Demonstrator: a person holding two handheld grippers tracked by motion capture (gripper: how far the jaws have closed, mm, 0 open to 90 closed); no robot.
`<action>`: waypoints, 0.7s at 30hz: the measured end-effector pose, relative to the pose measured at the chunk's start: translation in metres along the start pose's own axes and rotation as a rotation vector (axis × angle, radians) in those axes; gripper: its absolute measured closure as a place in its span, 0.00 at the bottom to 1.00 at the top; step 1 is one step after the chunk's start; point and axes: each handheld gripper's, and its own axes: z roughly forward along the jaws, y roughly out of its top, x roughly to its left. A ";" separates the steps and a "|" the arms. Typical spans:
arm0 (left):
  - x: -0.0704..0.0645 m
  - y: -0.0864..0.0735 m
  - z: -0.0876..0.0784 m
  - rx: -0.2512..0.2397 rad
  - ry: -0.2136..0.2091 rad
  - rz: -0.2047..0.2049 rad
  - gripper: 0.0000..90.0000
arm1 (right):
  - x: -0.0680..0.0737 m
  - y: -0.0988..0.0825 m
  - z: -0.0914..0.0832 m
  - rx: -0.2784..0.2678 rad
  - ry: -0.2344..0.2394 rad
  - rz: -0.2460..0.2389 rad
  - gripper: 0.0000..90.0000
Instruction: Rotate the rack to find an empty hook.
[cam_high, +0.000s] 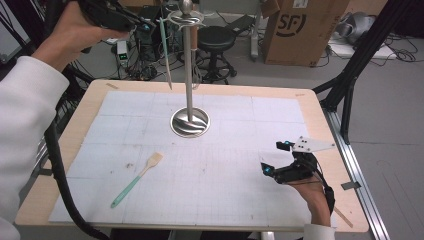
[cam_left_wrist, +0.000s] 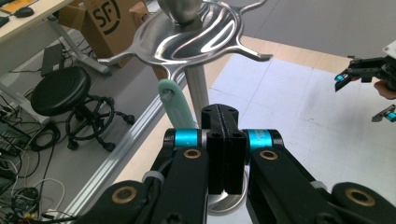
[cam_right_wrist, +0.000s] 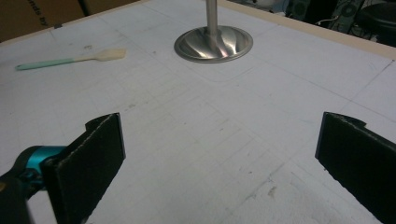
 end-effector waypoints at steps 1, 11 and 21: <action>-0.002 -0.001 -0.001 -0.003 0.000 -0.002 1.00 | 0.000 0.000 0.000 0.000 0.000 0.000 0.00; -0.026 0.005 -0.010 -0.005 0.008 0.019 1.00 | -0.001 -0.003 0.002 -0.007 0.007 0.007 0.00; -0.045 0.016 -0.001 -0.008 -0.004 0.042 1.00 | 0.000 -0.002 0.000 -0.016 0.012 0.011 0.00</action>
